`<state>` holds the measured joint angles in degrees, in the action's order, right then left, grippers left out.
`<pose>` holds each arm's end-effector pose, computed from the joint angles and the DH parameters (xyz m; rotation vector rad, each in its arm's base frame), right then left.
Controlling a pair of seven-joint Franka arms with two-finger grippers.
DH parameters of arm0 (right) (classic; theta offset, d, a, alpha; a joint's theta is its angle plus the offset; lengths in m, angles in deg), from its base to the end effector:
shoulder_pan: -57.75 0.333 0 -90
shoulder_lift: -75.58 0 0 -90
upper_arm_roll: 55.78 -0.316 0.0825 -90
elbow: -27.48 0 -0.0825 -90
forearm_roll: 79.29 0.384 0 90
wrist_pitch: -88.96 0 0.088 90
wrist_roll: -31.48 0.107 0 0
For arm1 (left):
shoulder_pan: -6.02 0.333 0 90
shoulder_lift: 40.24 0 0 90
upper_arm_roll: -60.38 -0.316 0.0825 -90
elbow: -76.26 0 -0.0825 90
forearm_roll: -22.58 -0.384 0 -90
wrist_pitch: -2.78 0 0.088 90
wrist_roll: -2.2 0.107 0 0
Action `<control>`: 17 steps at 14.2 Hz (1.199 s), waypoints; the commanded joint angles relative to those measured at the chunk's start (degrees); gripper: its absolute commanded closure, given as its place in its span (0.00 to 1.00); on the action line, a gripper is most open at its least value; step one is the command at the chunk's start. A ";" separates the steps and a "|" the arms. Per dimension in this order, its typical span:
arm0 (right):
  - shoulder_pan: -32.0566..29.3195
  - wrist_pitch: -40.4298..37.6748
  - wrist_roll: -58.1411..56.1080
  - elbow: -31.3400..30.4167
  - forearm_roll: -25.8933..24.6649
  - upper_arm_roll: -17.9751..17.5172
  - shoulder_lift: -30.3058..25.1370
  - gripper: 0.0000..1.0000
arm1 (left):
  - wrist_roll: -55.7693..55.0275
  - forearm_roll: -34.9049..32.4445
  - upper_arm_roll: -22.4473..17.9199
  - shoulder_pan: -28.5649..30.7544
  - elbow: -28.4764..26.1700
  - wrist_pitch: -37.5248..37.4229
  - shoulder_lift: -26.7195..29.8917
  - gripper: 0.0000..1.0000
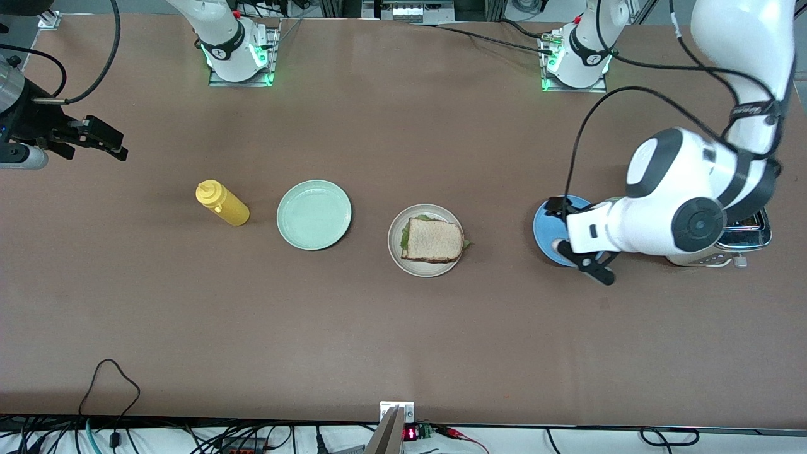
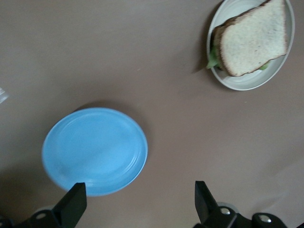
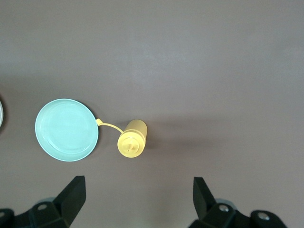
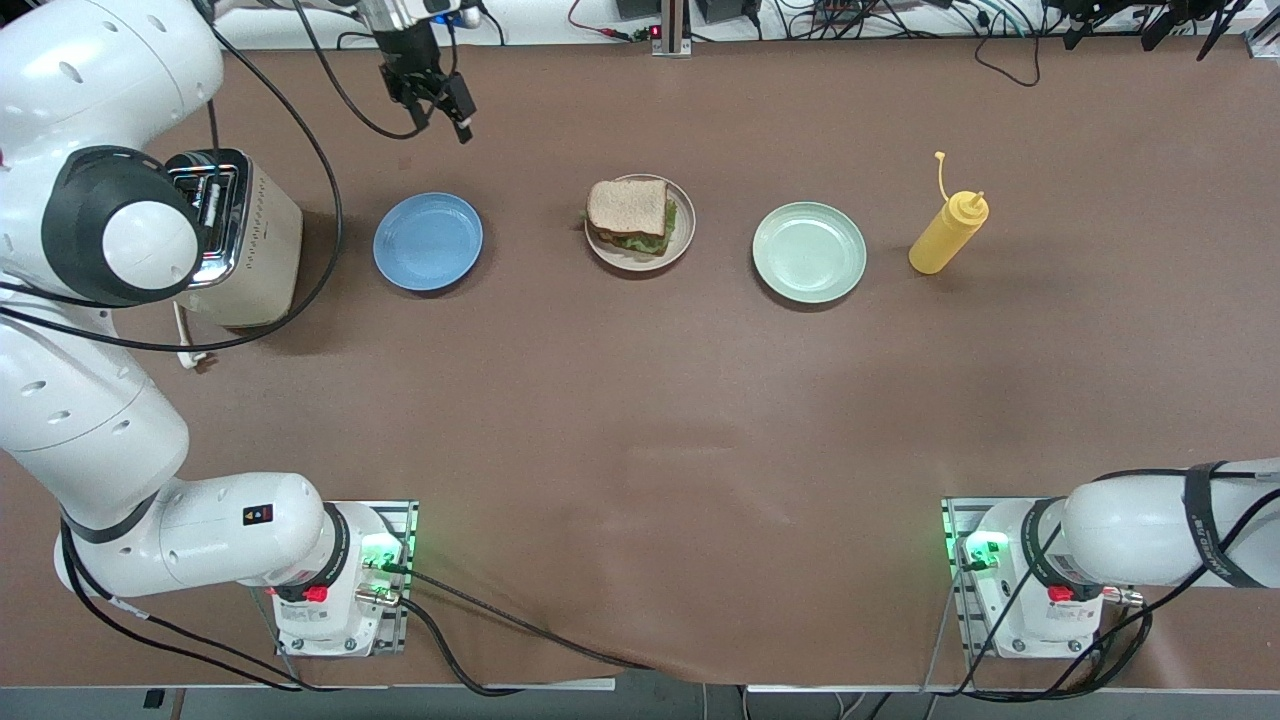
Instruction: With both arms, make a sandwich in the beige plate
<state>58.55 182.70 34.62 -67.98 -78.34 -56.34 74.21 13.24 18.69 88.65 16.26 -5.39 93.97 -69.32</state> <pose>0.5510 0.0148 0.5983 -3.1251 0.0503 0.0105 0.6423 -0.1447 0.4108 2.8654 -0.7292 -0.4345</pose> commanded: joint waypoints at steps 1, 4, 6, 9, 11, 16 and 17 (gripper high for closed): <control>-0.63 -0.93 -0.41 0.63 0.81 -0.41 -0.38 0.00 | -4.00 -2.87 -0.50 1.09 0.79 -6.52 5.43 0.00; -0.63 -0.93 -0.50 0.63 0.81 -0.41 -0.38 0.00 | -4.45 -4.46 -4.25 1.80 2.47 -10.24 11.03 0.00; -0.63 -0.93 -0.50 0.63 0.81 -0.41 -0.38 0.00 | -4.97 -3.66 -6.91 1.10 -0.24 -8.49 15.61 0.00; -0.63 -0.76 -0.76 0.72 0.63 -0.41 -0.38 0.00 | -5.94 0.62 -20.22 -7.13 -7.79 -1.92 23.43 0.00; -0.72 -0.41 -1.72 0.72 0.55 -0.41 -0.38 0.00 | -5.95 5.20 -25.97 -9.18 -10.35 -0.14 26.25 0.00; -0.72 -0.40 -1.99 0.80 0.63 -0.41 -0.30 0.00 | -6.30 0.29 -26.78 -10.24 -14.76 2.50 30.66 0.00; -0.72 -0.41 -1.91 0.80 0.63 -0.41 -0.30 0.00 | -6.30 0.47 -26.78 -10.51 -15.37 2.59 31.10 0.00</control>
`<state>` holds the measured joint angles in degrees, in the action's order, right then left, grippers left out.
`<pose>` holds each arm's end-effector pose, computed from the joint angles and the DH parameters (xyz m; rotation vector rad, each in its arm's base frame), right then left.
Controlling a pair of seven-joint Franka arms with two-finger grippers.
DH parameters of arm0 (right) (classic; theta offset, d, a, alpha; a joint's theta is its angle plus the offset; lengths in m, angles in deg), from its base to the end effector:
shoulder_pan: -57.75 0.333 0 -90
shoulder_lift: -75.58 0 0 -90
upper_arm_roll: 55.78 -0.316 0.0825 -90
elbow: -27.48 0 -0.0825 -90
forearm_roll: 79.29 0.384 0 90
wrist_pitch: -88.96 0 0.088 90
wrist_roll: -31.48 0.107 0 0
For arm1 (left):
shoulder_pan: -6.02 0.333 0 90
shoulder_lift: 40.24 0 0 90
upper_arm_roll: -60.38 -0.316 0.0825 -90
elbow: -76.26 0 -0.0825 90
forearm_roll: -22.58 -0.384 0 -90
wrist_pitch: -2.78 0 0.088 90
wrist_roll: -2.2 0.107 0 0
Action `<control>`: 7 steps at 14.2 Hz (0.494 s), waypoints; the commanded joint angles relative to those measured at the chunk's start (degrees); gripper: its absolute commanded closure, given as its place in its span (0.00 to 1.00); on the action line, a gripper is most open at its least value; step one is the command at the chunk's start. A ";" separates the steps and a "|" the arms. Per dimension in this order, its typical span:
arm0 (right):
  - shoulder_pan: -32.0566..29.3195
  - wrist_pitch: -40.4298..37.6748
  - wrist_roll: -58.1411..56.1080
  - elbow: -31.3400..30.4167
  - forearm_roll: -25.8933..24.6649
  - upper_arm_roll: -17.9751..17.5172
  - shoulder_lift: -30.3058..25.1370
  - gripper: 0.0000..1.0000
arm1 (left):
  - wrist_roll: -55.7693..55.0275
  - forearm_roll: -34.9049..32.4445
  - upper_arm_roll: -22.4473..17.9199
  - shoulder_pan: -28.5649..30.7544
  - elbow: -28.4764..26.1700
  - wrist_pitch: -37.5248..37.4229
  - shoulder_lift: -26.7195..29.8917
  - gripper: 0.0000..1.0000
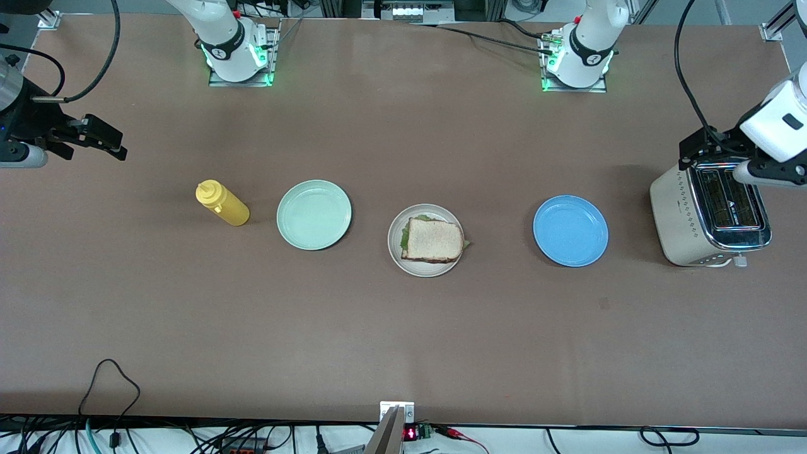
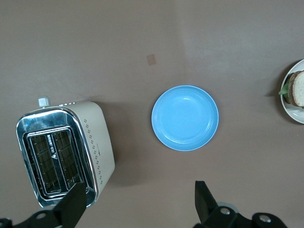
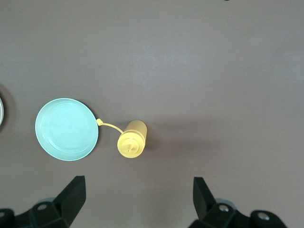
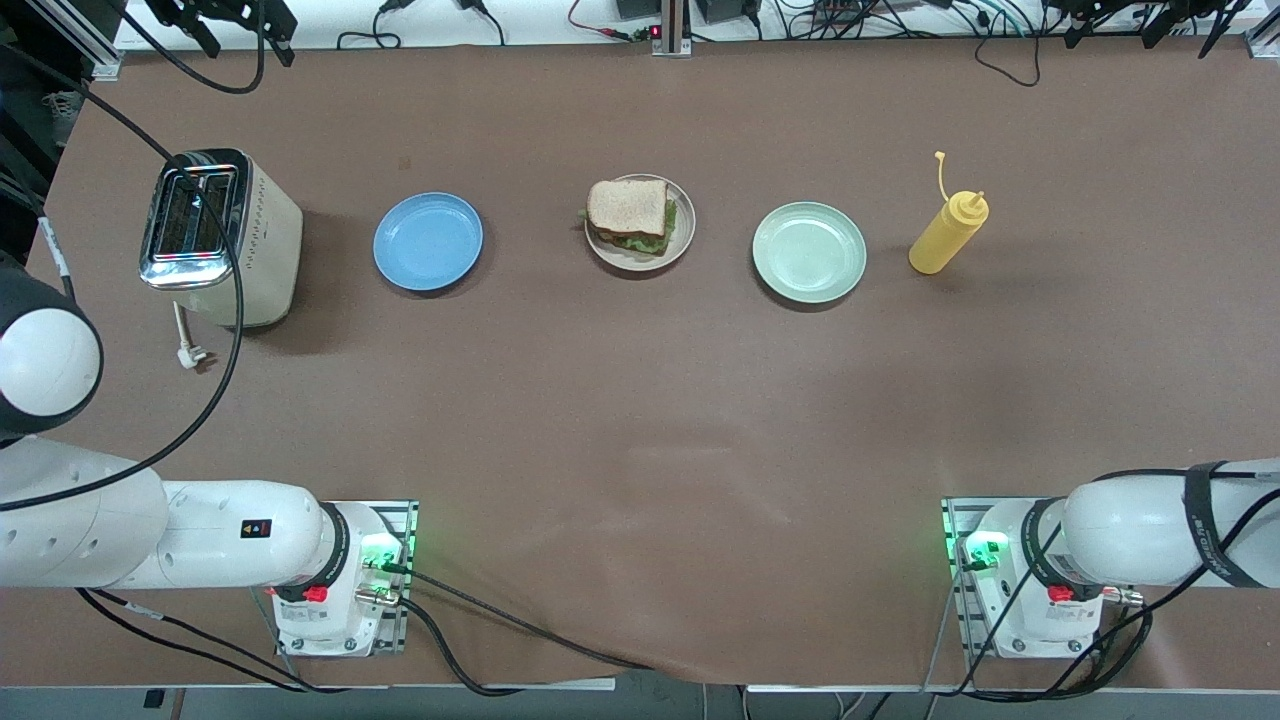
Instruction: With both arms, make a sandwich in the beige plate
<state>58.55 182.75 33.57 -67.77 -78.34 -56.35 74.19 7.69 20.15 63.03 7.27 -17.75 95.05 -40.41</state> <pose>0.5512 0.0149 0.6003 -3.1253 0.0214 0.0027 0.5568 -0.0092 0.5933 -3.0943 0.1900 0.0540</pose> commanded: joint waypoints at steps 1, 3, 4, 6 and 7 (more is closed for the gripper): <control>-0.72 -0.46 -0.86 0.60 0.63 -0.40 -0.28 0.00 | -1.01 0.13 -1.77 -1.69 -3.45 1.59 2.71 0.00; -0.63 -0.46 -0.86 0.60 0.63 -0.40 -0.28 0.00 | -1.01 1.81 -3.26 -1.87 -3.89 1.51 2.89 0.00; -0.63 -0.46 -0.86 0.60 0.63 -0.40 -0.28 0.00 | -1.01 2.08 -3.35 -1.87 -4.68 1.51 3.07 0.00; -0.72 -0.37 -0.77 0.60 0.72 -0.40 -0.28 0.00 | -1.10 2.25 -3.35 -1.87 -5.21 1.77 3.24 0.00; -0.63 -0.37 -0.77 0.60 0.72 -0.40 -0.28 0.00 | -0.75 2.34 -3.35 -2.04 -5.30 1.60 3.59 0.00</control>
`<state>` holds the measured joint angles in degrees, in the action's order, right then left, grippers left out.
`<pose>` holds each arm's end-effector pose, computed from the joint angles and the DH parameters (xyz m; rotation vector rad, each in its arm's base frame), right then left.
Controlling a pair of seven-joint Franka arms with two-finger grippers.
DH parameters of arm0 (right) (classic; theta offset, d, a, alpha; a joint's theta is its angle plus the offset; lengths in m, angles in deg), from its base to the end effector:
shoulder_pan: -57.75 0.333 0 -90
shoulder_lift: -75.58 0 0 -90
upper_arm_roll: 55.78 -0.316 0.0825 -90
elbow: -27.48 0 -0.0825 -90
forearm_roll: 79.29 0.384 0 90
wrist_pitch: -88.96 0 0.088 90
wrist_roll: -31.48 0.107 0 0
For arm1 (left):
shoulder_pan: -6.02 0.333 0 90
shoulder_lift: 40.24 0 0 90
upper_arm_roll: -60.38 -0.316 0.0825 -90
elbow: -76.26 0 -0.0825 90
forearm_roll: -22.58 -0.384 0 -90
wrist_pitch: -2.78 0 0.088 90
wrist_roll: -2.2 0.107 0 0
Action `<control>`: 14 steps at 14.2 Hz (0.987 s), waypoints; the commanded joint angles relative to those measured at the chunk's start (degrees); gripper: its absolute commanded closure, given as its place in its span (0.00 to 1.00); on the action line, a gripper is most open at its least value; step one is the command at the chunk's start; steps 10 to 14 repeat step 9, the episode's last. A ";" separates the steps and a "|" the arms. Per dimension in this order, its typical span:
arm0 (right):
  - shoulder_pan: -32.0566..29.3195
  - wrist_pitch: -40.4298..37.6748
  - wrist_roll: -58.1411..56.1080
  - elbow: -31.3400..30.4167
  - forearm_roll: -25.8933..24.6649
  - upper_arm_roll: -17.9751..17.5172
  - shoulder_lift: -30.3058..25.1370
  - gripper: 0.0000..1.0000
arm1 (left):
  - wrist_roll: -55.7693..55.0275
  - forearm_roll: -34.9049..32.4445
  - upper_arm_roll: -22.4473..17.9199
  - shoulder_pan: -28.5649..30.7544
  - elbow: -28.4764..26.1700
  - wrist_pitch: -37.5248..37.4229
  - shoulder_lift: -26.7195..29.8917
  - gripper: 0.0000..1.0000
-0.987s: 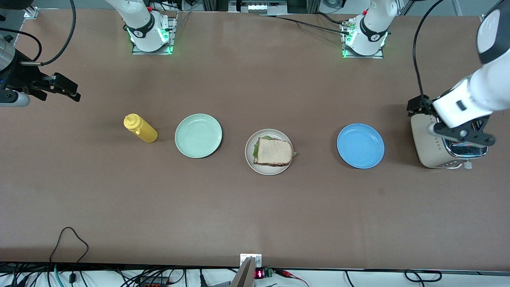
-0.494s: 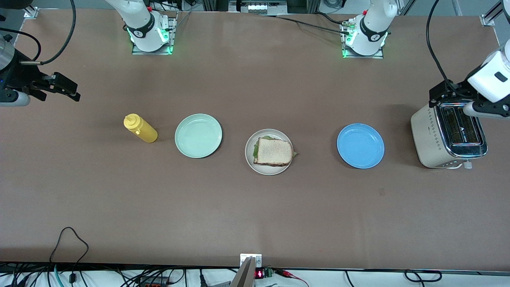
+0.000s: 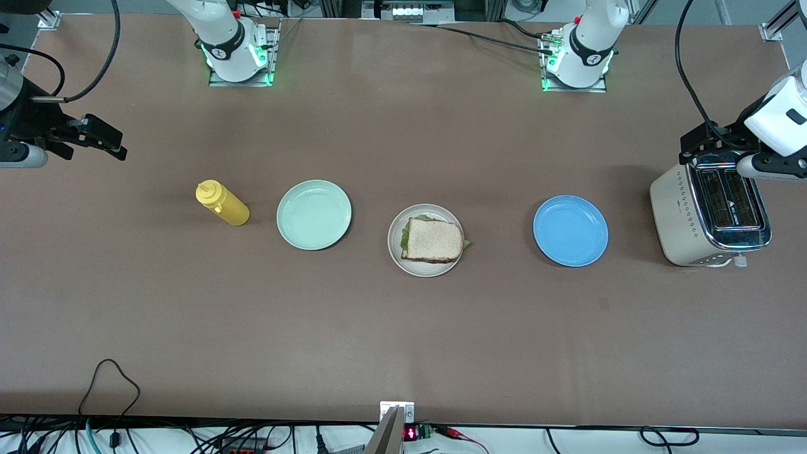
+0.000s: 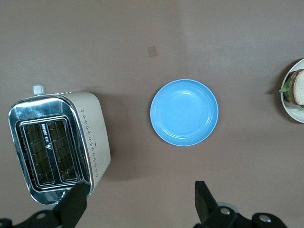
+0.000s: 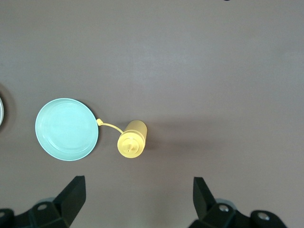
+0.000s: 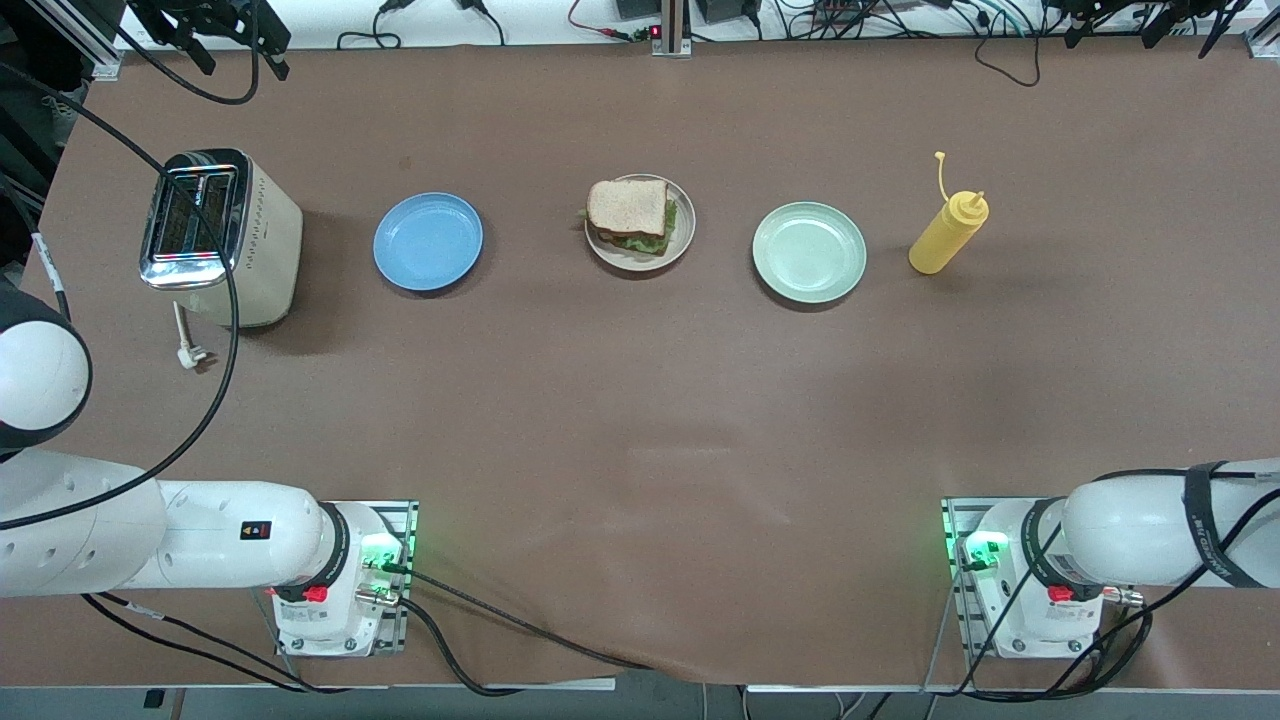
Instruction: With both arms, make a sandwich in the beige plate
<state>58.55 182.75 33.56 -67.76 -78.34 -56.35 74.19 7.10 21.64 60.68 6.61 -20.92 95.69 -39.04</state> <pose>0.5512 0.0149 0.6004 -3.1253 0.0211 0.0024 0.5485 0.0044 0.5812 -3.1238 0.1277 0.0849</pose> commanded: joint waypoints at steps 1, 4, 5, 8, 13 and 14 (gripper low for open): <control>-0.63 -0.37 -0.76 0.58 0.72 -0.40 -0.28 0.00 | 0.37 0.86 -1.00 -1.29 -2.13 0.60 2.32 0.00; -0.72 -0.37 -0.76 0.58 0.72 -0.40 -0.28 0.00 | -0.15 0.34 -1.44 -1.64 -2.13 0.16 2.85 0.00; -0.63 -0.37 -0.76 0.58 0.72 -0.40 -0.28 0.00 | -0.33 0.16 -1.36 -1.81 -2.22 0.25 2.50 0.00; -0.72 -0.37 -0.93 0.58 0.72 -0.40 -0.28 0.00 | 0.46 0.50 -2.84 -1.90 -2.66 0.42 2.41 0.00; -0.72 -0.37 -0.93 0.58 0.72 -0.31 -0.28 0.00 | 0.46 1.03 -3.20 -2.34 -2.92 0.86 2.23 0.00; -0.72 -0.37 -0.93 0.58 0.72 -0.31 -0.28 0.00 | 0.46 1.03 -3.20 -2.34 -2.92 0.86 2.23 0.00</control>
